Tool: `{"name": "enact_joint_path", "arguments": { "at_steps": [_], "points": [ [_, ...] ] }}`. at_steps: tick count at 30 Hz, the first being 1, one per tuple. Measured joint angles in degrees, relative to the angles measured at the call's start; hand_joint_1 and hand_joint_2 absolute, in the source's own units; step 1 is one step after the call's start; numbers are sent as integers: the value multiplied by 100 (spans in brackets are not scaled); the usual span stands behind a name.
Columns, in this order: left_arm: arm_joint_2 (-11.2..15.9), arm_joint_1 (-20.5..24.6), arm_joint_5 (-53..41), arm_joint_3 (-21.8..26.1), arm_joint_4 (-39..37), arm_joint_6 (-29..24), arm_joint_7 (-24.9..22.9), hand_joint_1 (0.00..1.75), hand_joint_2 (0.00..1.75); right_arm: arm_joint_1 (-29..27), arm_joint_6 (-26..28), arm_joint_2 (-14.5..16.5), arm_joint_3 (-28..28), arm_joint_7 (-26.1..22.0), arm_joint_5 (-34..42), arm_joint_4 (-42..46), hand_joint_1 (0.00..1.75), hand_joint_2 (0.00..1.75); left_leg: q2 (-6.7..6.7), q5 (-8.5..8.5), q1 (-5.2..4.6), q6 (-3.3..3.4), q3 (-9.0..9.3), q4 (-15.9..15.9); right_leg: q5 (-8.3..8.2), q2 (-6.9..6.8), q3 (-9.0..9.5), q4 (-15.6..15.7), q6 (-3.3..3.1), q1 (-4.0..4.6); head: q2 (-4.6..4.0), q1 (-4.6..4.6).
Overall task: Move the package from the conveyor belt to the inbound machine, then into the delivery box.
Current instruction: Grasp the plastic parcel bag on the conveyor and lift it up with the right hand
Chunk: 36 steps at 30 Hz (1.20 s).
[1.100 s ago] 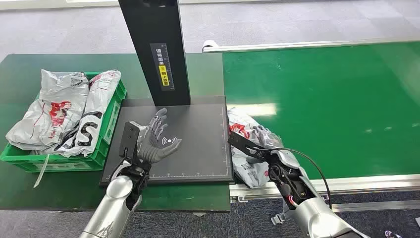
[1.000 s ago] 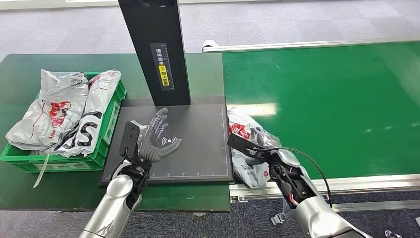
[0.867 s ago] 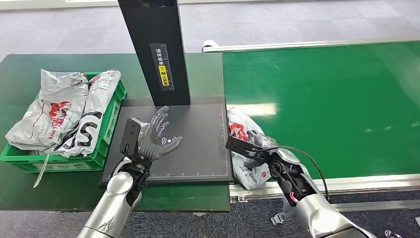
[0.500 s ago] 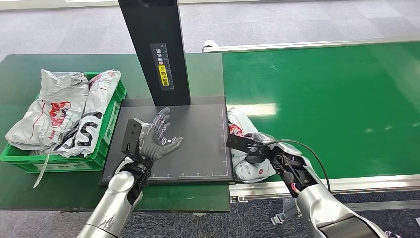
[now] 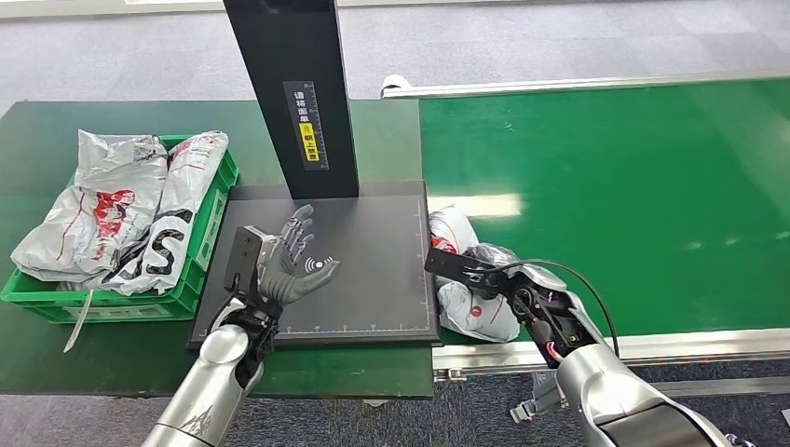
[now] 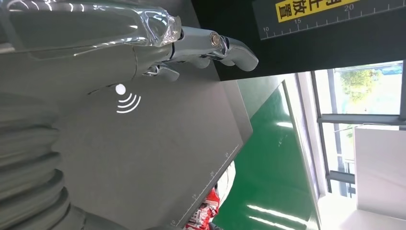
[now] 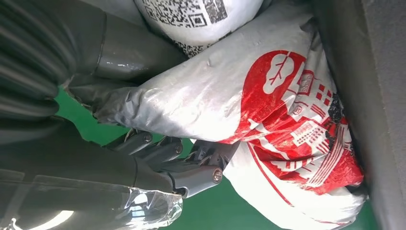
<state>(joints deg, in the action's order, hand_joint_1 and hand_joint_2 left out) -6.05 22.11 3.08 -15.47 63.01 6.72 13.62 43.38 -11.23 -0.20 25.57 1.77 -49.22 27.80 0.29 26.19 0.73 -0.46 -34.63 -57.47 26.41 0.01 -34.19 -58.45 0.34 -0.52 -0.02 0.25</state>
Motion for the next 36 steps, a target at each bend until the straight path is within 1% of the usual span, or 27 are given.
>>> {"name": "enact_joint_path", "arguments": {
  "at_steps": [7, 9, 11, 13, 15, 17, 21, 23, 25, 27, 32, 36],
  "points": [
    [9, -3, 2, 3, 0, -10, 5, 0, 175, -1, 26, 11, 0, -6, -1, -2, 175, 175, -1, 0, 0, 0, 0, 0, 0, 0, 0, 0, 0, 0, 1, -1],
    [11, -13, 5, 20, 3, -35, 27, 0, 175, -9, 184, 15, 1, -75, -14, -2, 175, 175, -1, 0, 0, 0, -1, 0, 0, 0, 0, -1, 0, 0, 1, -1],
    [14, -73, 7, 66, 54, -102, 68, 0, 175, -61, 621, 31, -3, -266, -36, 25, 175, 175, -1, 0, 0, 0, -3, 0, 0, 0, -1, -1, 0, 0, 1, 0],
    [20, -202, 7, 137, 196, -184, 95, 0, 175, -174, 1258, 60, -46, -509, -27, 165, 175, 175, 0, 0, 0, 0, -6, 1, 0, 1, -4, -2, 0, 0, 0, 1],
    [29, -343, 7, 201, 360, -231, 98, 0, 175, -302, 1797, 88, -144, -731, 33, 439, 175, 175, -1, 0, 0, 0, -9, 0, 0, 0, -8, -2, 0, 0, 0, 0],
    [40, -443, 3, 245, 469, -273, 113, 0, 175, -433, 2221, 102, -284, -963, 124, 816, 175, 175, -2, 0, 0, 0, -10, 0, 0, -1, -9, -1, 0, 0, 1, 0],
    [45, -491, 68, 296, 512, -404, 260, 0, 175, -793, 3374, 139, -742, -1755, 657, 1711, 175, 175, -5, 0, 0, 0, -12, 0, 1, -4, -9, -1, 1, 0, 0, 0],
    [45, -486, 119, 303, 511, -442, 313, 0, 175, -935, 3759, 171, -1005, -2095, 1002, 2108, 175, 175, -5, 0, 0, 0, -12, 0, 1, -3, -9, -1, 1, 0, 1, 1],
    [44, -478, 152, 304, 511, -454, 338, 0, 175, -1050, 3921, 203, -1221, -2274, 1243, 2421, 175, 175, -3, 0, 0, 0, -11, 0, 1, -3, -9, 0, 1, 0, 1, 1],
    [44, -466, 164, 304, 511, -463, 350, 0, 175, -1138, 3974, 232, -1380, -2349, 1349, 2660, 175, 175, -3, 0, 0, 0, -10, 0, 1, -3, -8, 0, 1, 0, 1, 0],
    [46, -442, 207, 304, 508, -498, 360, 0, 175, -1254, 4049, 273, -1575, -2533, 1624, 2950, 175, 175, -3, 0, 0, 0, -8, 0, 0, -3, -8, -1, 0, 0, 0, -1],
    [62, -417, 263, 299, 473, -534, 411, 0, 175, -1330, 4304, 302, -1652, -3000, 2173, 3130, 175, 175, -3, 0, 0, 0, -8, 1, 0, -2, -9, -1, 1, 0, 0, 0]
  ]
}}
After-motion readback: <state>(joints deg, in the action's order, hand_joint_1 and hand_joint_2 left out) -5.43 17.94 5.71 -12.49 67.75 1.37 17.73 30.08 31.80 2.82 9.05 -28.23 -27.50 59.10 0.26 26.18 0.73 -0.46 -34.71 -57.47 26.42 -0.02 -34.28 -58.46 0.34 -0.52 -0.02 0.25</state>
